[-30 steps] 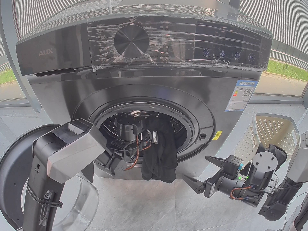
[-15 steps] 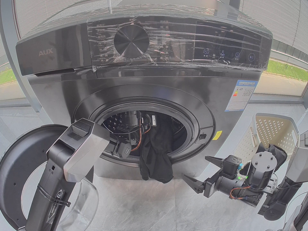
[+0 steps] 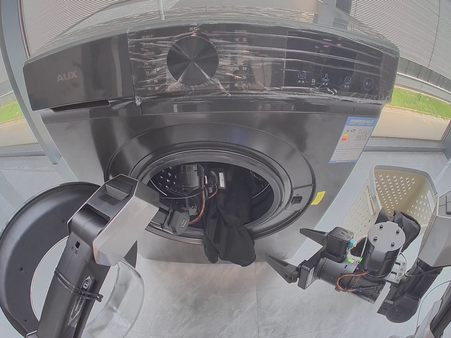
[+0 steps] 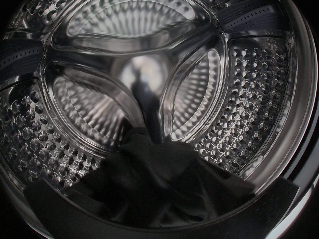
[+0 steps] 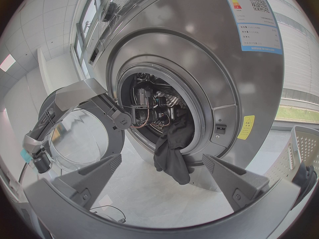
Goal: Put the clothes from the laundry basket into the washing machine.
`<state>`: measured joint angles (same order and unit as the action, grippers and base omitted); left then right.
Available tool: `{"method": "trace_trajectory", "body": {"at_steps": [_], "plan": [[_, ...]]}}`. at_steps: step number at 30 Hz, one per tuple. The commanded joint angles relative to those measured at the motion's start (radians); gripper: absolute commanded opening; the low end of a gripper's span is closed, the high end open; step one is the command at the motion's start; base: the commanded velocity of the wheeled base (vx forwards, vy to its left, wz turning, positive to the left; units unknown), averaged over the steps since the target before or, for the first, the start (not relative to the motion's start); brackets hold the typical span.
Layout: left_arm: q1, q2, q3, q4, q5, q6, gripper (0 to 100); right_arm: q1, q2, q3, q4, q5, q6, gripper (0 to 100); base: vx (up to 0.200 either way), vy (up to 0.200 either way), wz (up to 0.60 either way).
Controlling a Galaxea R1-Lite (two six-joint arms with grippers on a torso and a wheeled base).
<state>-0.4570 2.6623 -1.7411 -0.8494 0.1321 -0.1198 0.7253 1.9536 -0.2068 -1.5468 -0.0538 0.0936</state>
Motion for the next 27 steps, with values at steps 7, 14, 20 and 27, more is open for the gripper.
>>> {"method": "trace_trajectory", "body": {"at_steps": [7,14,20,27], "plan": [[-0.058,-0.196,0.330,0.096,-0.098,0.008,100,0.000,0.001,0.000,0.001,0.000,0.000,100,0.000,0.000,0.00],[-0.066,-0.177,0.359,0.118,-0.100,0.038,100,0.000,0.001,0.000,-0.001,0.000,0.000,100,0.000,0.000,0.00],[-0.058,-0.127,0.359,0.105,-0.097,0.052,0,0.000,0.001,-0.002,-0.001,0.000,0.000,100,0.000,0.000,0.00],[-0.060,-0.107,0.345,0.093,-0.097,0.055,0,0.000,0.001,-0.003,0.001,0.000,0.000,100,0.000,0.000,0.00]]}}
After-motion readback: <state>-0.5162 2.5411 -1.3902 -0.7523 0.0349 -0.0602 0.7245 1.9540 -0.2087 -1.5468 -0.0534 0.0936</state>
